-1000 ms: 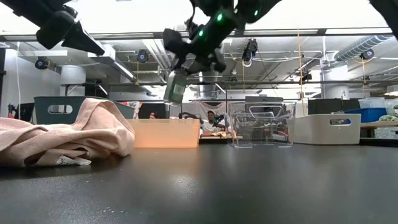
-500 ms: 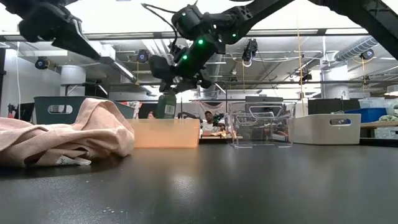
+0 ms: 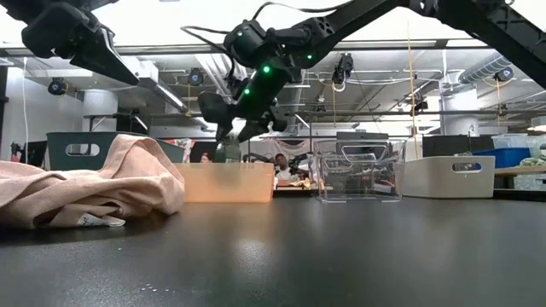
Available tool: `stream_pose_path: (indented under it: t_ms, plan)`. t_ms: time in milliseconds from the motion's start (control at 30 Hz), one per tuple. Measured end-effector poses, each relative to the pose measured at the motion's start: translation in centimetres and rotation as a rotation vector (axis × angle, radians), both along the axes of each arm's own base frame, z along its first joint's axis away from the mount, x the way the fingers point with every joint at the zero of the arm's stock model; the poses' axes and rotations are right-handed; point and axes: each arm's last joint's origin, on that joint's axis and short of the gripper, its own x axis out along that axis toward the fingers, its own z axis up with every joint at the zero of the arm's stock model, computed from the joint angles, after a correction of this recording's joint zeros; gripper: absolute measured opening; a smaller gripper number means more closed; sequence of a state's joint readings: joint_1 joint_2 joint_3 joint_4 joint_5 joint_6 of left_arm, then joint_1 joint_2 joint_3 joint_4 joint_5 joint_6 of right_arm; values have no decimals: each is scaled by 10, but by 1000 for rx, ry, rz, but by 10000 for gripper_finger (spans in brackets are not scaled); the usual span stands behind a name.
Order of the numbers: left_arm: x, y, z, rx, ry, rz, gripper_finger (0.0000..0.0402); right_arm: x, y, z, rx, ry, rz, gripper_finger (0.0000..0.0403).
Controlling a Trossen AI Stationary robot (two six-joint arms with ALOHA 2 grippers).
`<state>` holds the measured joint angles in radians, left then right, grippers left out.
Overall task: Sort spices by type
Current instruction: Put the top green seasoning bottle into the orange bin
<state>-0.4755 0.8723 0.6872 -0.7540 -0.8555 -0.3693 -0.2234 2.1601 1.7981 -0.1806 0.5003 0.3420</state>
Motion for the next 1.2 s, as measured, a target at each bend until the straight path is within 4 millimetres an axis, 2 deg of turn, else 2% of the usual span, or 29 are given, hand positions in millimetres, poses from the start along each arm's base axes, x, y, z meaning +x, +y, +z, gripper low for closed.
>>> stream_pose_path:
  t_ms: [267, 433, 567, 800, 1000, 1200]
  plan:
    - [0, 0, 0, -11, -8, 11, 3, 0, 0, 1, -11, 11, 10, 226]
    - [0, 0, 0, -12, -8, 13, 3, -6, 1, 21, -38, 1, 28, 212]
    - [0, 0, -1, -12, -7, 13, 3, -21, 6, 39, -6, 79, 59, 197]
    - [0, 0, -2, -6, -1, 11, 3, -46, 19, 57, 191, 184, 181, 161]
    - [0, 1, -2, 30, -12, 29, 3, -44, 20, 52, 176, 239, 295, 161]
    - [1, 1, -1, 44, -10, 15, 3, -41, 2, 30, 225, 269, 300, 217]
